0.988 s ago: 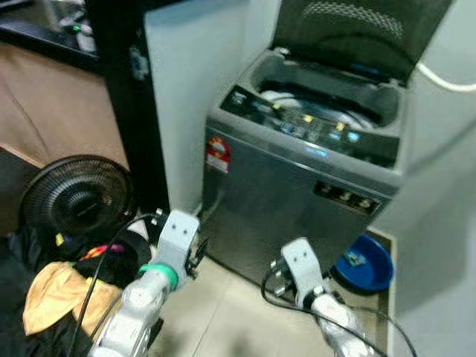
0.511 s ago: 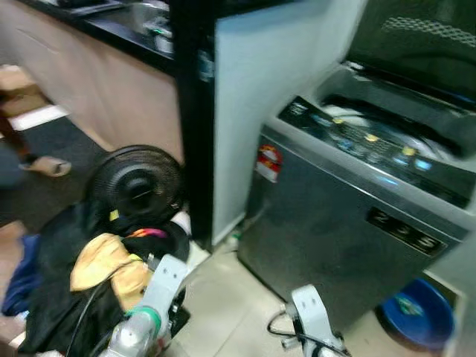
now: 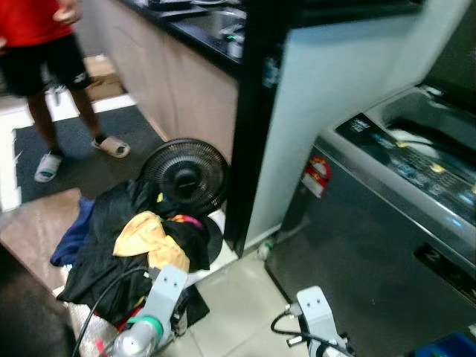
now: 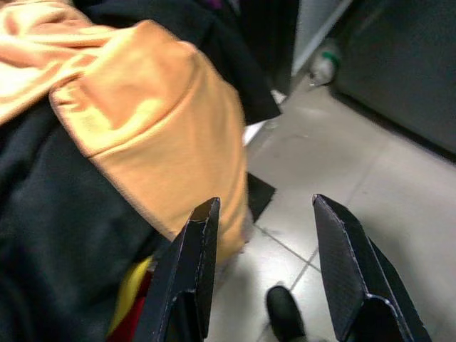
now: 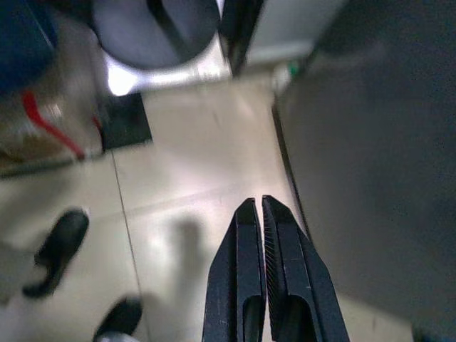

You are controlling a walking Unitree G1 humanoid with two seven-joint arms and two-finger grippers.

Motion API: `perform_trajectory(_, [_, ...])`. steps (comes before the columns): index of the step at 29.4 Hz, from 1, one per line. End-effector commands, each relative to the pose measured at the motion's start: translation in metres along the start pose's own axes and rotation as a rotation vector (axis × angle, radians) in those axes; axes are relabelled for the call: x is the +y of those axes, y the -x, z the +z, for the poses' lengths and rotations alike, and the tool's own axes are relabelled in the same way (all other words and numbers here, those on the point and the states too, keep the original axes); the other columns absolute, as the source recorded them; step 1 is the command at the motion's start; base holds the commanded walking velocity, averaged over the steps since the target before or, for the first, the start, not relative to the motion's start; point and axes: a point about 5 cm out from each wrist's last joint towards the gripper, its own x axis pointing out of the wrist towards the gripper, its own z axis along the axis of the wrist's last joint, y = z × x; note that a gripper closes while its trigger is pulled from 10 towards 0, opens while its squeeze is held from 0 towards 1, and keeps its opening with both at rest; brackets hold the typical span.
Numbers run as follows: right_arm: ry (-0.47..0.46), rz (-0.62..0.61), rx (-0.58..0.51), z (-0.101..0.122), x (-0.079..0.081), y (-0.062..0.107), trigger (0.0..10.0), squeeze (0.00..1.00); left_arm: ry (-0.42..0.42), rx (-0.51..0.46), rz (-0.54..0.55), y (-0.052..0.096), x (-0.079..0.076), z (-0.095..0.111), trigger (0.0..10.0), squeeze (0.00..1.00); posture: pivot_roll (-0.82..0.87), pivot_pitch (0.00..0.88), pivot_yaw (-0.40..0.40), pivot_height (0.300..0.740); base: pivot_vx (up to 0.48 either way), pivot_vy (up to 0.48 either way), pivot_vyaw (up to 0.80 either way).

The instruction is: Clothes washing

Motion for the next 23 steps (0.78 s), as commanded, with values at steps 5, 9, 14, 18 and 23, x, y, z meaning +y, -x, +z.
perform_trajectory(5, [-0.008,-0.001,0.041,-0.0147,0.0027,0.0060,10.0,0.00,-0.006,0.003,-0.010,0.0002,-0.0042,-0.0040,10.0,0.00,0.14,0.000,-0.045,0.740,0.000,0.000,0.75])
perform_trajectory(9, [-0.001,0.002,0.039,-0.0143,0.0036,0.0058,10.0,0.00,-0.009,-0.001,-0.010,-0.0002,-0.0038,-0.0033,10.0,0.00,0.14,0.000,-0.042,0.740,0.000,0.000,0.75])
perform_trajectory(14, [0.006,0.004,0.038,-0.0144,0.0039,0.0058,10.0,0.00,-0.011,-0.005,-0.009,-0.0009,-0.0039,-0.0037,10.0,0.00,0.14,0.000,-0.042,0.740,0.000,0.000,0.74])
perform_trajectory(18, [0.017,0.009,0.039,-0.0152,0.0047,0.0060,10.0,0.00,-0.013,-0.004,-0.009,-0.0010,-0.0041,-0.0057,10.0,0.00,0.14,0.000,-0.044,0.740,0.000,0.000,0.74])
perform_trajectory(23, [0.023,0.012,0.043,-0.0166,0.0055,0.0065,10.0,0.00,-0.014,-0.003,-0.009,-0.0009,-0.0039,-0.0068,10.0,0.00,0.14,0.000,-0.044,0.740,0.000,0.000,0.74])
